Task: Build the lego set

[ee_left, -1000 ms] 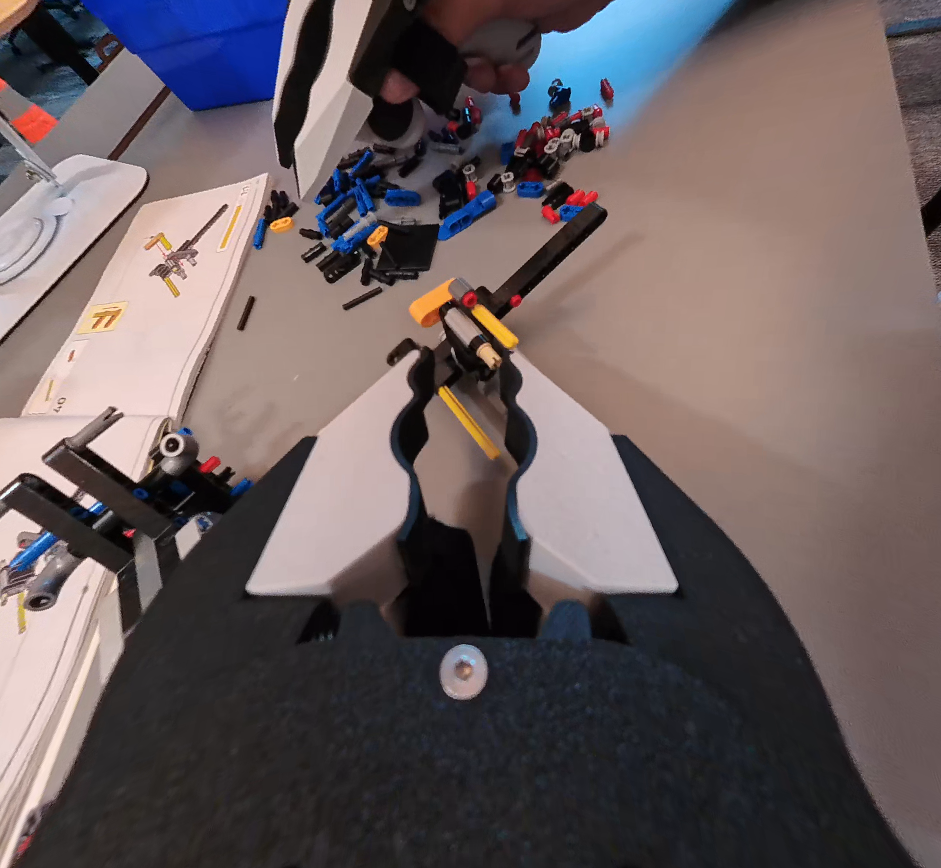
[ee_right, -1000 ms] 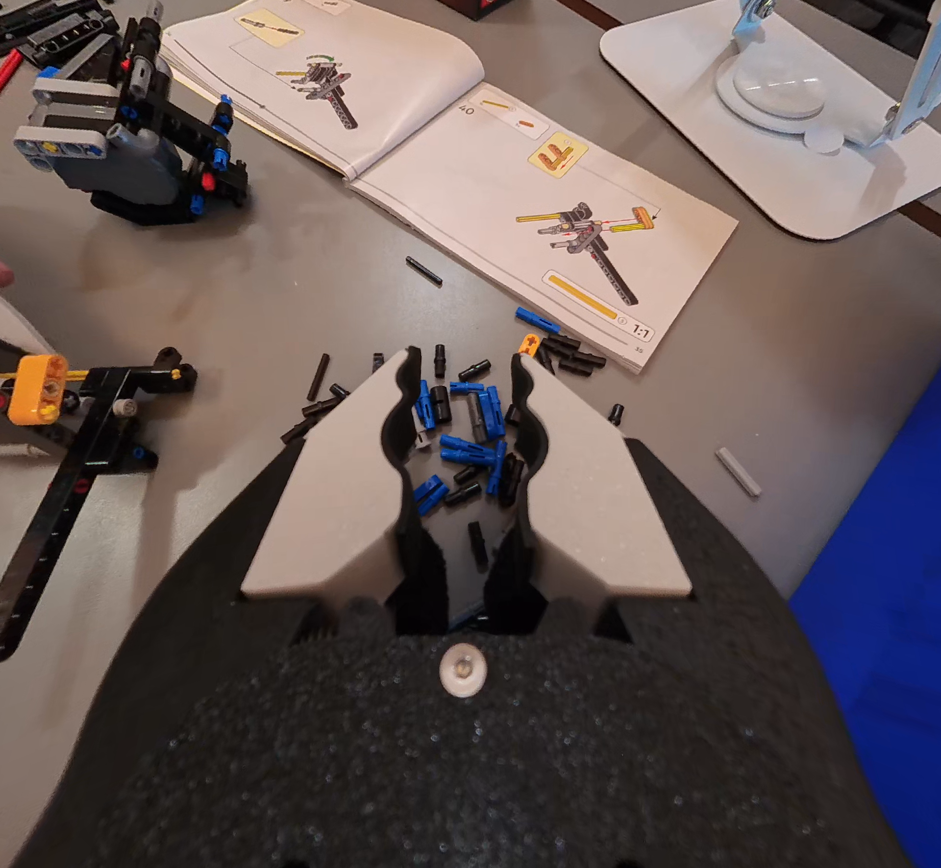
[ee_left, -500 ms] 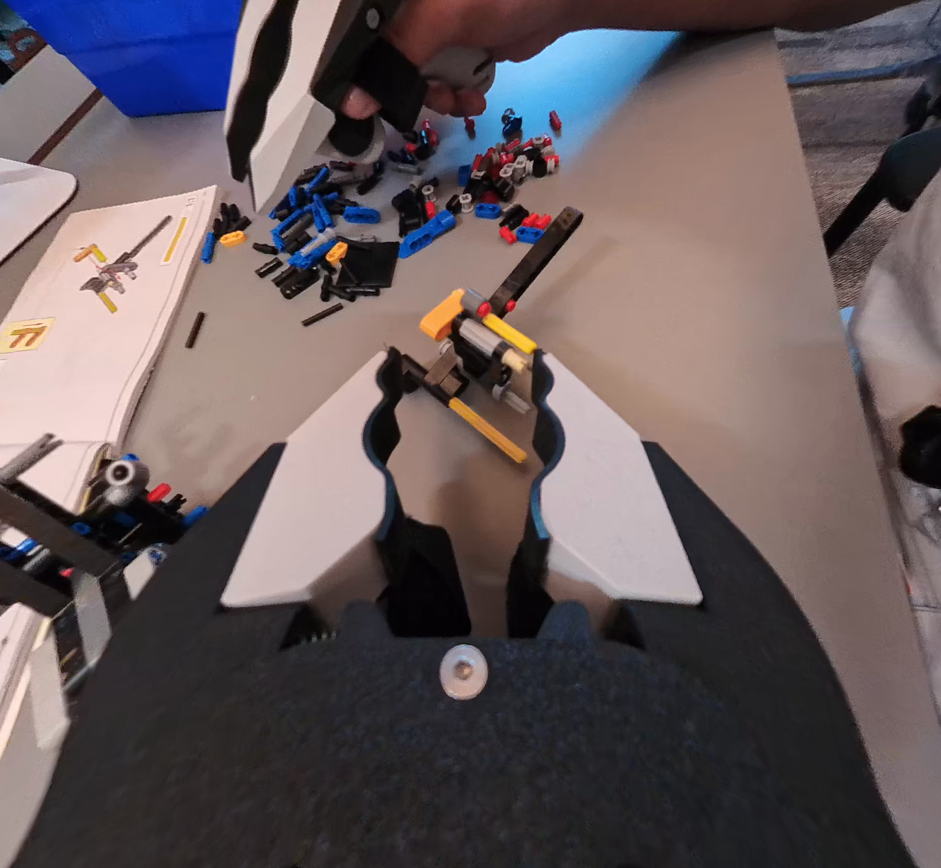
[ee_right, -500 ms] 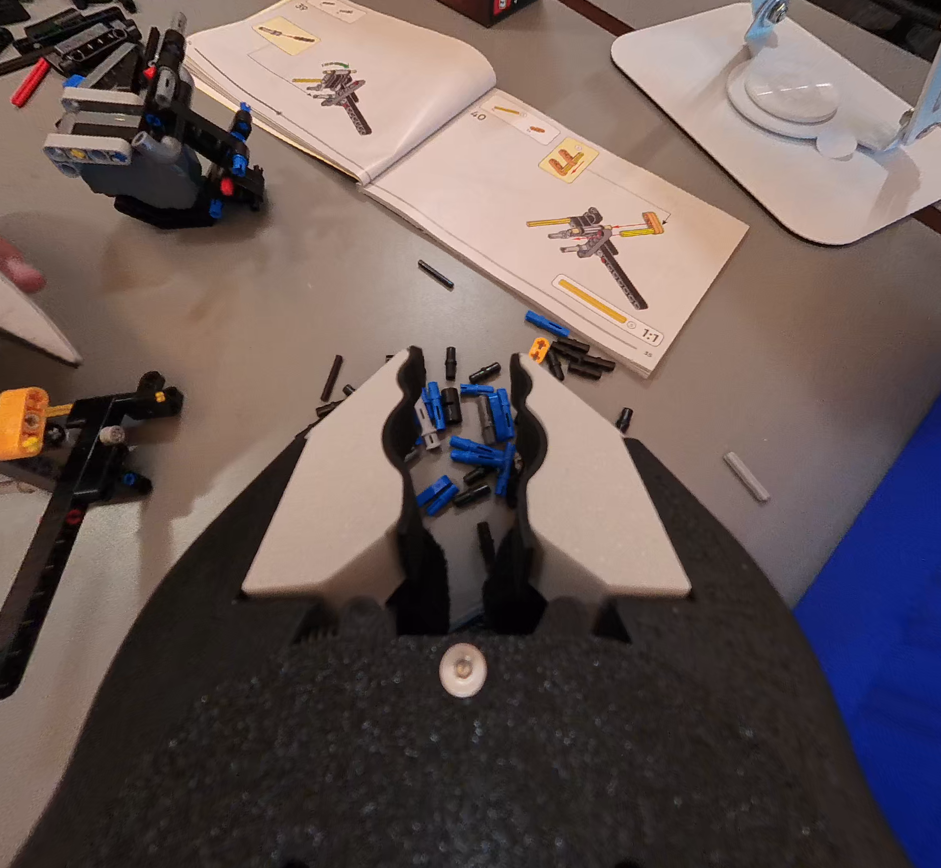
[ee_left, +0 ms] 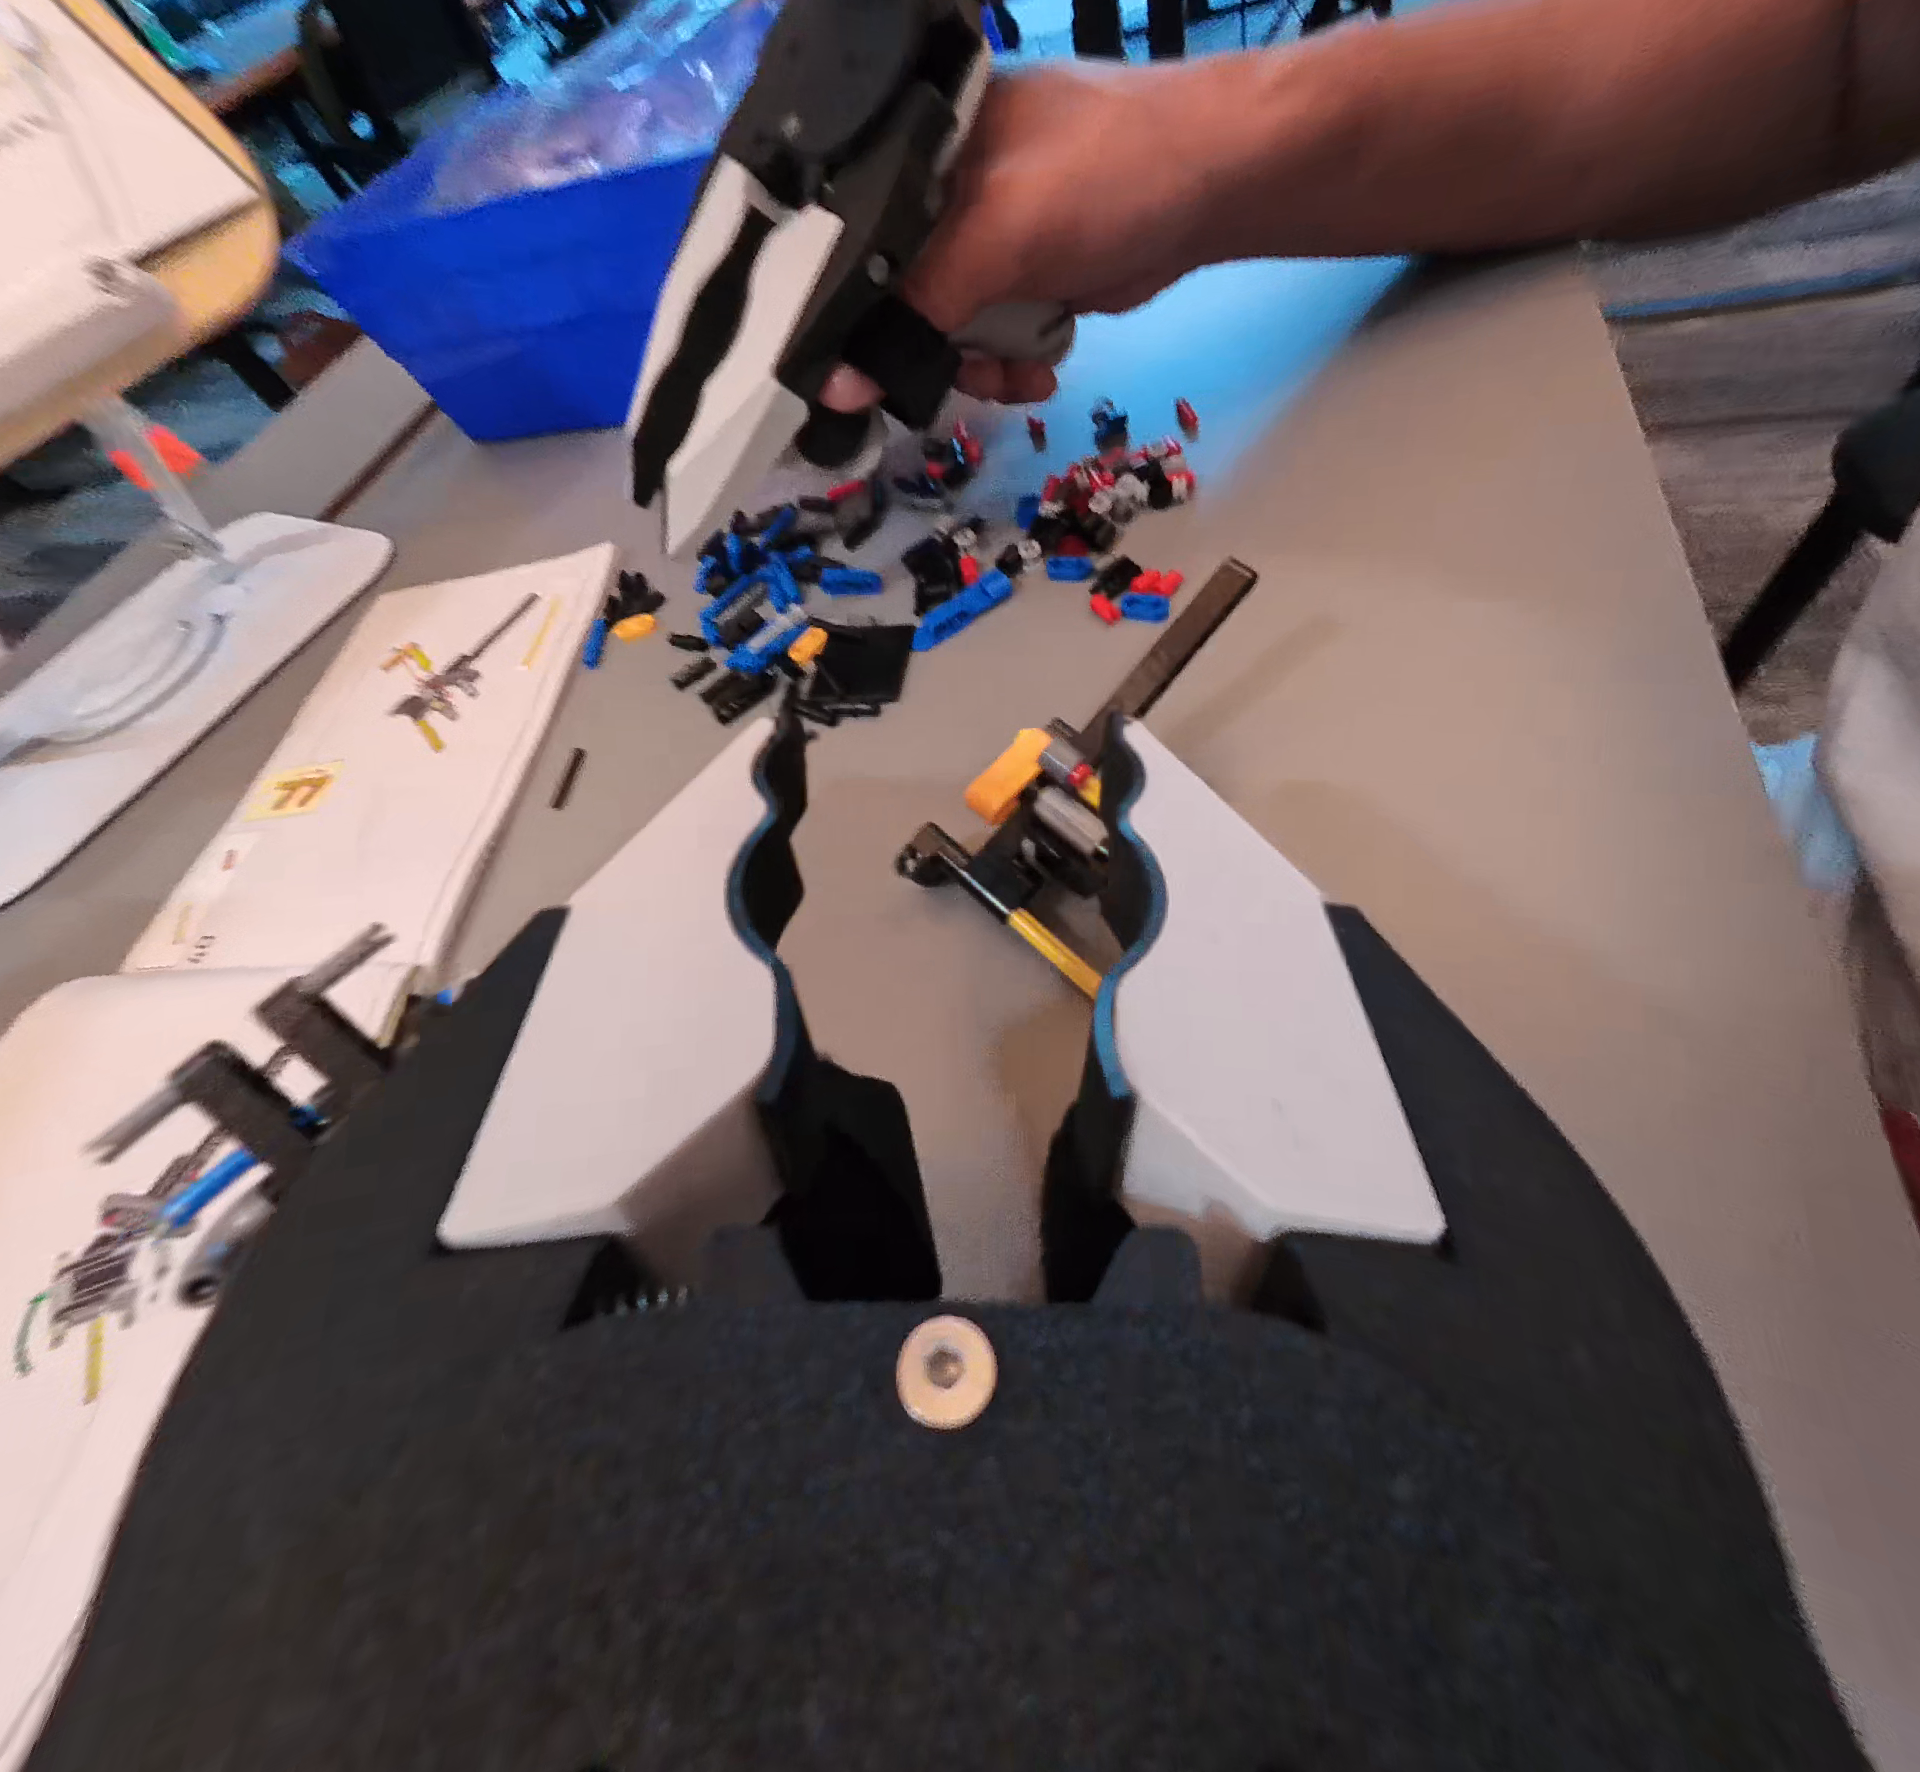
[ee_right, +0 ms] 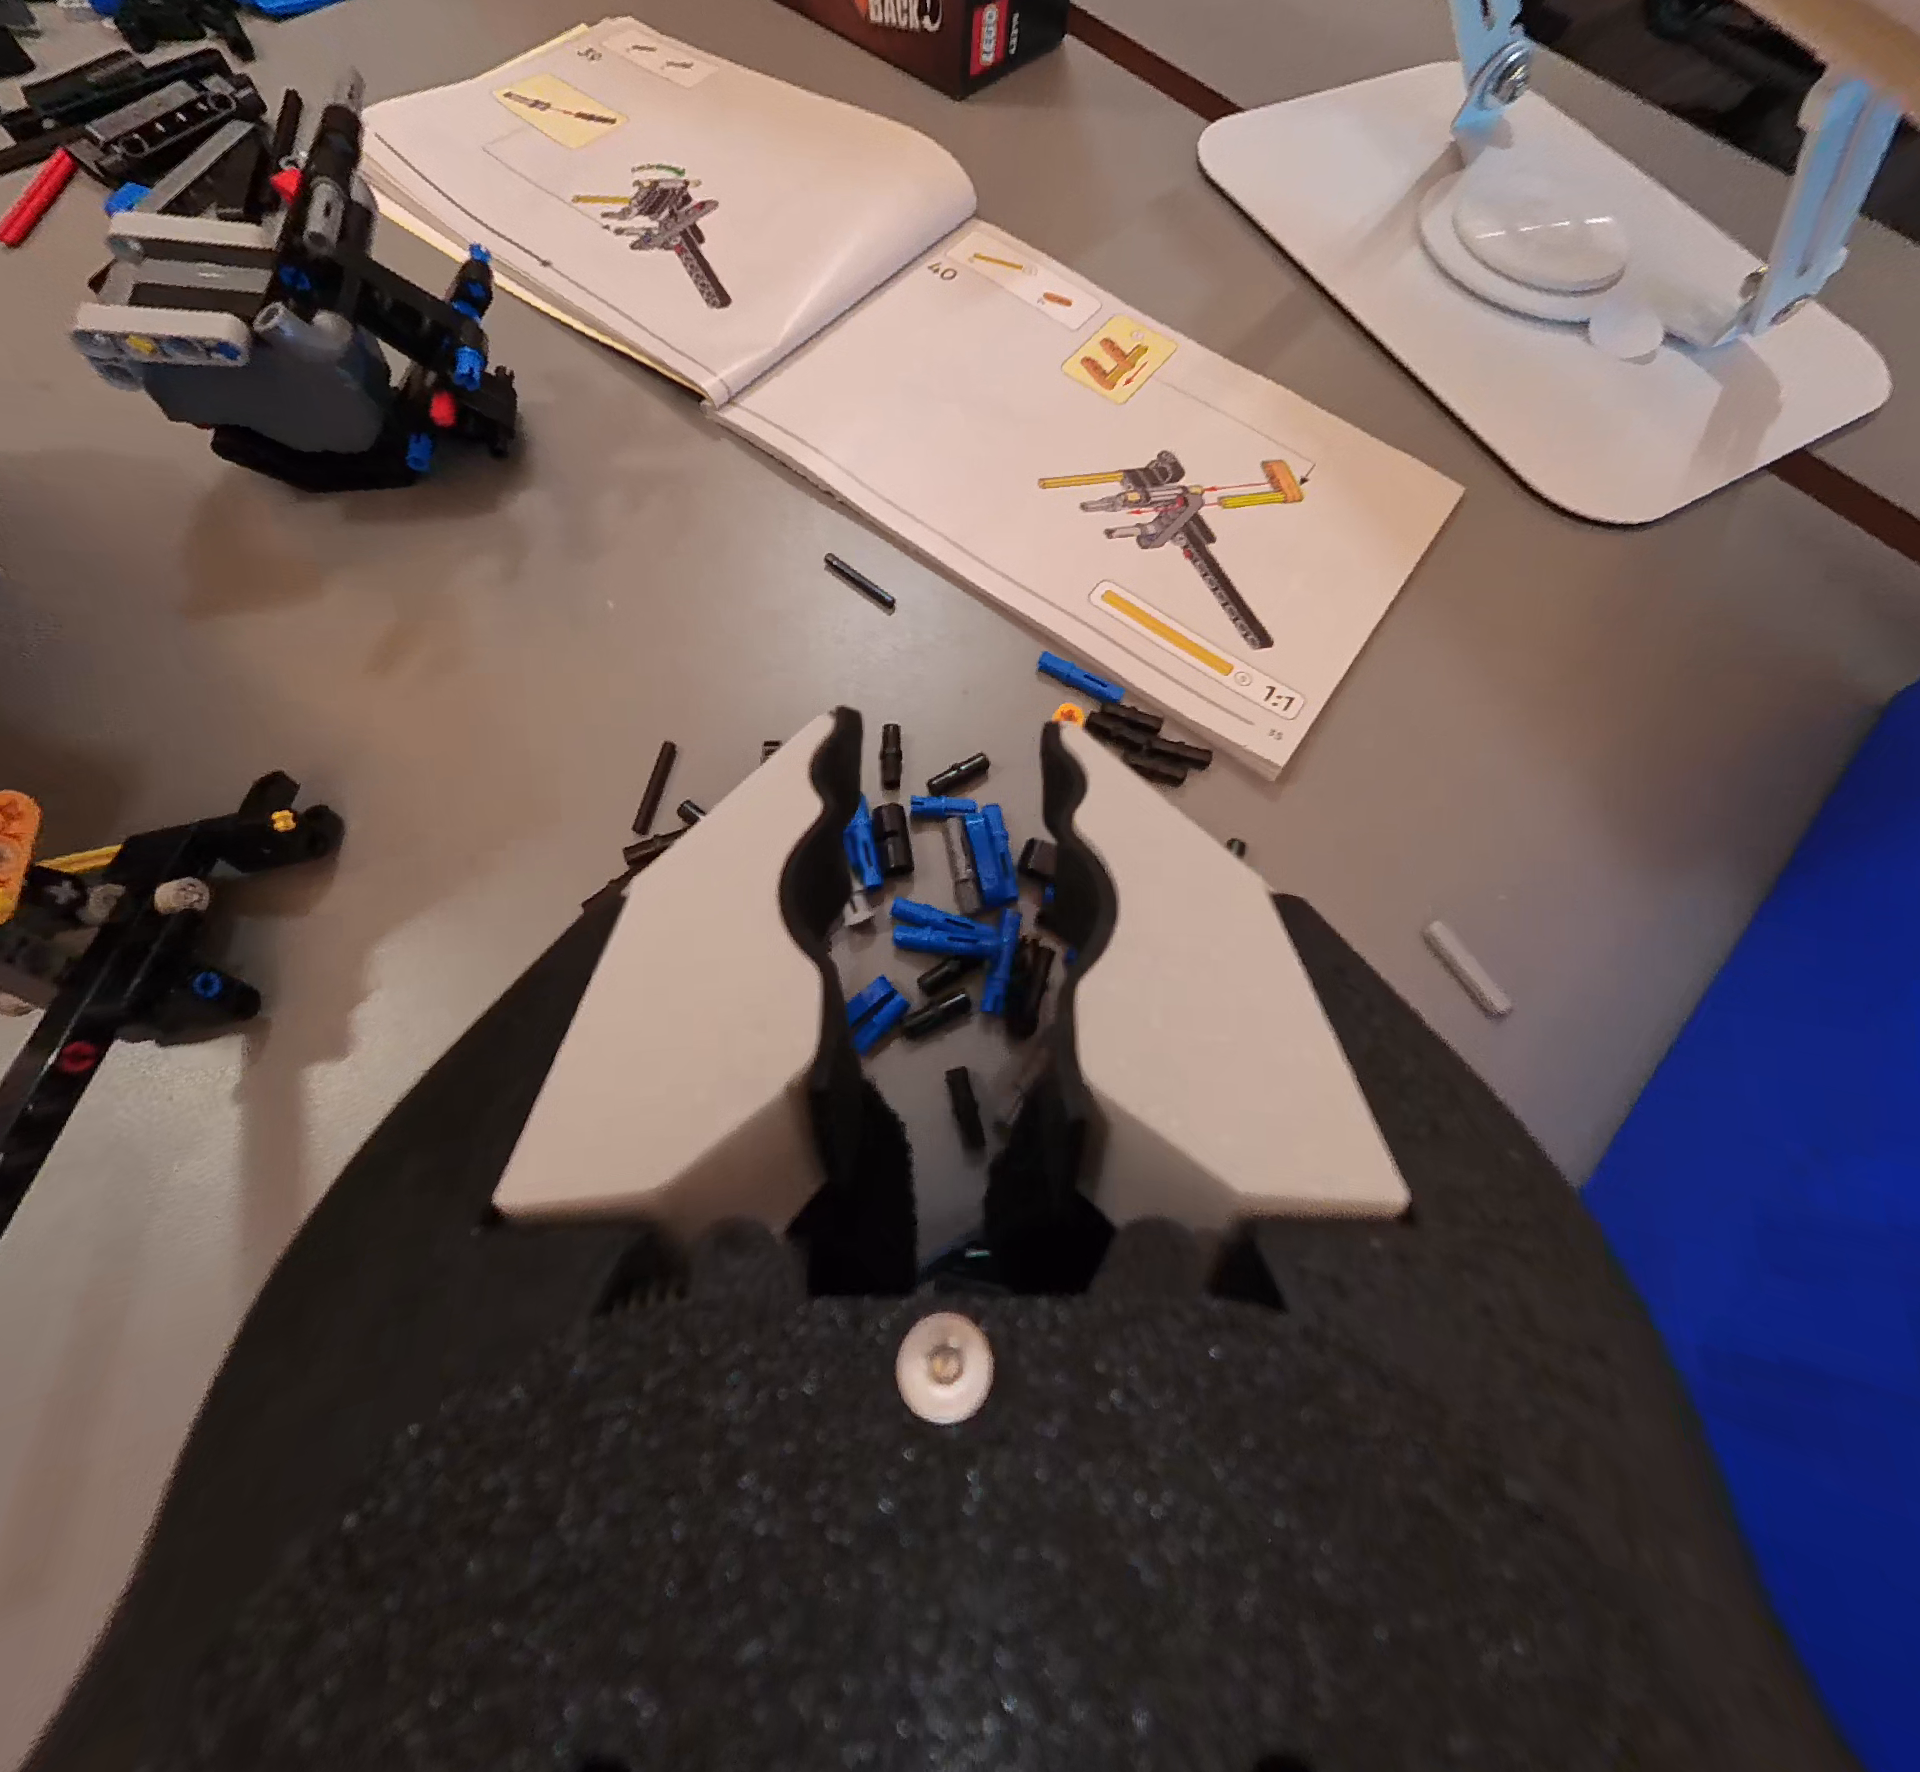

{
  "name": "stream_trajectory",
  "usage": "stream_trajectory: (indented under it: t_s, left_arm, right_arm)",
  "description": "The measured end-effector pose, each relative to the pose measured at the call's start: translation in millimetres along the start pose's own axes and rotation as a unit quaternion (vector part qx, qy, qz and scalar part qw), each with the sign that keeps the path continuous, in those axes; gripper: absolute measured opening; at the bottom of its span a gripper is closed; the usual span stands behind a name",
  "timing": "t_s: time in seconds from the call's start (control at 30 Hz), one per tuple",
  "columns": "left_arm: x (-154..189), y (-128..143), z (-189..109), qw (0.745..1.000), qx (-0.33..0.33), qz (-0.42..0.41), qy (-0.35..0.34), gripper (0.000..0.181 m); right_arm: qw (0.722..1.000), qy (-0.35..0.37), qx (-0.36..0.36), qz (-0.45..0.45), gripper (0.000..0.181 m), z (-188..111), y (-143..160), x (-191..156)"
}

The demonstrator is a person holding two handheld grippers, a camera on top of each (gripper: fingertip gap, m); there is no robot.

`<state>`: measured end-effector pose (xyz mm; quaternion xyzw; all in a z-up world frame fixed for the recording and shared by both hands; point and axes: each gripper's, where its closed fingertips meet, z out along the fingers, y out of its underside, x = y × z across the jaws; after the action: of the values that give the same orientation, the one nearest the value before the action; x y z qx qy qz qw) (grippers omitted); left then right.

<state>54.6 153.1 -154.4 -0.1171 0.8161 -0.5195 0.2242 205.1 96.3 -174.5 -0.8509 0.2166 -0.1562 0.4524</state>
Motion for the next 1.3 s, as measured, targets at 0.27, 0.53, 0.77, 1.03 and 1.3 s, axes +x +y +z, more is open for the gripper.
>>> stream_trajectory:
  t_s: [0.27,0.53,0.77,1.03,1.3]
  left_arm:
    - [-22,-23,-14,0.999,0.045,-0.007,-0.026,0.04]
    - [-114,-38,10,0.988,-0.141,0.022,-0.064,0.024]
    - [-150,4,134,0.951,-0.303,0.028,0.05,0.04]
    - [-153,29,200,0.937,-0.337,-0.006,0.094,0.04]
    - [-160,37,195,0.937,-0.339,0.011,0.088,0.036]
  right_arm:
    - [0.999,0.026,-0.009,-0.021,0.034,-4,-1,2]
    - [0.998,0.017,-0.007,-0.054,0.033,-5,-4,-14]
    - [0.999,0.014,0.004,-0.053,0.028,-9,-8,-13]
    - [0.999,-0.004,0.0,-0.052,0.022,-10,-7,-18]
    - [0.999,-0.006,-0.005,-0.054,0.02,-9,-5,-18]
